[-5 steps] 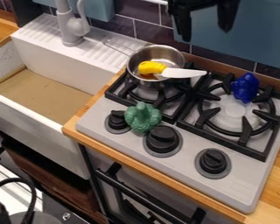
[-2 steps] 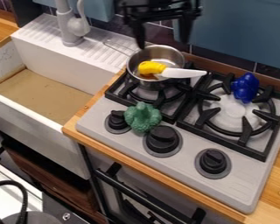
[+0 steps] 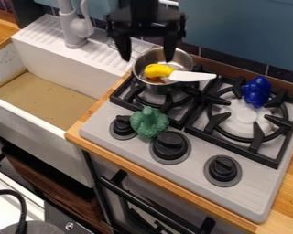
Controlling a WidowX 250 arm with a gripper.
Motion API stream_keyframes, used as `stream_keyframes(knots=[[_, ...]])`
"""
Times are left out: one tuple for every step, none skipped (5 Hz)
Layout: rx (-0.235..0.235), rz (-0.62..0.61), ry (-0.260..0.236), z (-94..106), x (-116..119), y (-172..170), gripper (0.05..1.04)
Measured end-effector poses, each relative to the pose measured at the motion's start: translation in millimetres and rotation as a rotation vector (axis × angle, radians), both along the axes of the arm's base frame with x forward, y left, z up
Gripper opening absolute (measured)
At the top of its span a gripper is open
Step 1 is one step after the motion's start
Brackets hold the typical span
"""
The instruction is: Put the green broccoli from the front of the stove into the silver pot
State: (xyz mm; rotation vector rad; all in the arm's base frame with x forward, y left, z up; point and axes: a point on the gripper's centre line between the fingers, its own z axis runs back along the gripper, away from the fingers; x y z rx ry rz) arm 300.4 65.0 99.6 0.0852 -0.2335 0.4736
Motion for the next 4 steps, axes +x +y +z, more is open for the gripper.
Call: stream_keyframes(knots=[[-0.001,0.0,-0.01,-16.3,-9.4,-0.8,0.999],[-0.01,-0.005,-0.006,-28.7,-19.3,-4.2,0.999],[-0.015,-0.006,0.006,-38.6,-28.7,-12.7,0.999],[-0.002,-0.007,-0.002,-49.4,-35.2,-18.4,0.999]])
